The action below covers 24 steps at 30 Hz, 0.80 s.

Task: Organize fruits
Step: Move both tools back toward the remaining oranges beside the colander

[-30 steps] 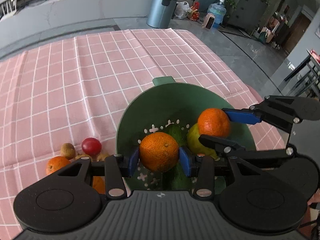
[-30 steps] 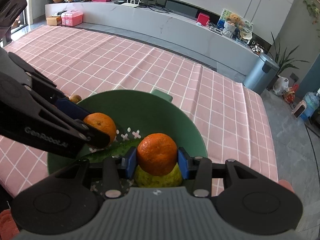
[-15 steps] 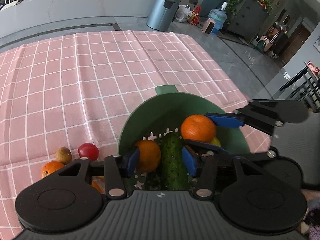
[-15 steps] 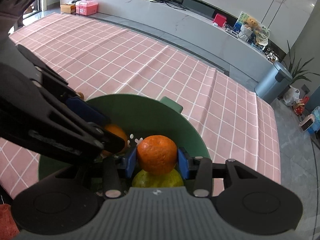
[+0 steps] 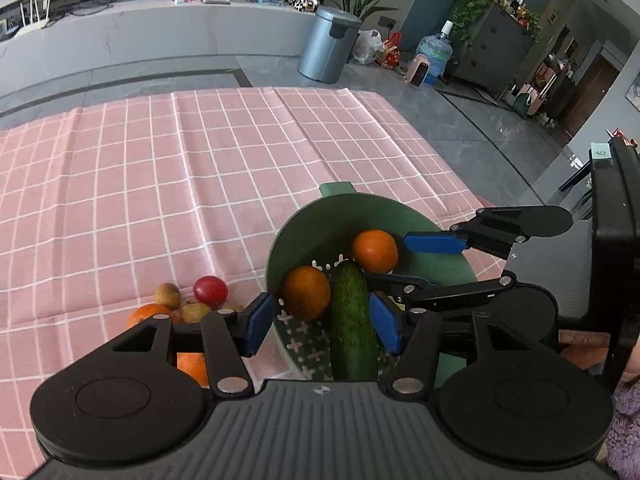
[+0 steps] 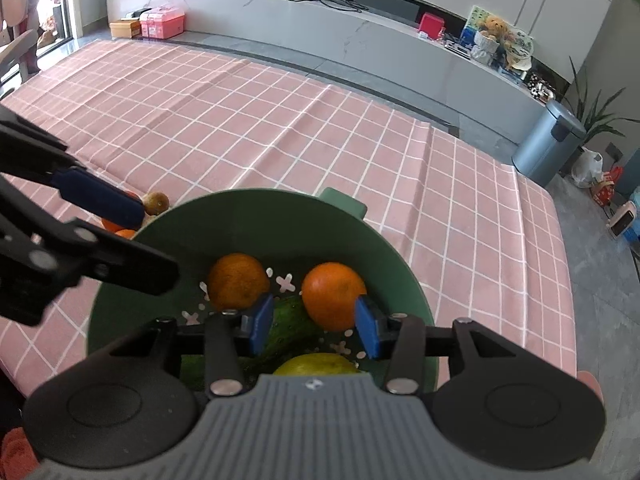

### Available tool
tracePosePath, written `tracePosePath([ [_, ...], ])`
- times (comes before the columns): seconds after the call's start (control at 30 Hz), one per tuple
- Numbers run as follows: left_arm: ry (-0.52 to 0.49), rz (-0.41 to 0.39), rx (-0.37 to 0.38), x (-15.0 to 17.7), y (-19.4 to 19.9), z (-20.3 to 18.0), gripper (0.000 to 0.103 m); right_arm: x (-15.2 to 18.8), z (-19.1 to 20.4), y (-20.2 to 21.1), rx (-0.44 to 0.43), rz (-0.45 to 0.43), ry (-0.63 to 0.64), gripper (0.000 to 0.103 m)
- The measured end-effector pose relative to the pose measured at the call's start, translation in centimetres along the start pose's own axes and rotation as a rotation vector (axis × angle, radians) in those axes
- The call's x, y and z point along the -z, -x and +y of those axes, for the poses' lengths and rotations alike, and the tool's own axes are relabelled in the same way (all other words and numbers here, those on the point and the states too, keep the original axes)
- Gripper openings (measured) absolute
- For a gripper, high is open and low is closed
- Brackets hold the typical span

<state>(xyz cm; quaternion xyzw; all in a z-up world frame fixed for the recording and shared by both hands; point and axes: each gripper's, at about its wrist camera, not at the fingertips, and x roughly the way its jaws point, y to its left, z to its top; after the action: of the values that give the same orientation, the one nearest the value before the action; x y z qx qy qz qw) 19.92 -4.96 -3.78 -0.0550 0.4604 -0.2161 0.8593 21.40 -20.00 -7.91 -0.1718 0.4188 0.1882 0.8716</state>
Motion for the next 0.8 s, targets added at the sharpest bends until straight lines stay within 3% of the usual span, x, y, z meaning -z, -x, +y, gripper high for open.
tracePosePath([
  [0.07,-0.016,-0.01,-0.005,0.4,0.9,-0.1,0.065,0.2,0.4,0.7,0.014,-0.014,-0.011,0.05],
  [0.27,-0.069,-0.058,-0.054,1.9,3.4,-0.4,0.065,0.9,2.6,3.2,0.04,-0.066,-0.07,0.05],
  [0.47,-0.06,-0.138,-0.084,3.8,5.4,0.7,0.065,1.9,5.2,5.3,0.042,-0.128,-0.163,0.05],
  [0.57,-0.067,-0.137,-0.089,4.3,5.9,1.5,0.065,2.4,6.8,6.0,0.048,-0.156,-0.198,0.05],
  [0.8,-0.119,-0.147,-0.084,5.2,6.7,3.1,0.065,2.2,10.5,6.1,0.008,-0.207,-0.152,0.05],
])
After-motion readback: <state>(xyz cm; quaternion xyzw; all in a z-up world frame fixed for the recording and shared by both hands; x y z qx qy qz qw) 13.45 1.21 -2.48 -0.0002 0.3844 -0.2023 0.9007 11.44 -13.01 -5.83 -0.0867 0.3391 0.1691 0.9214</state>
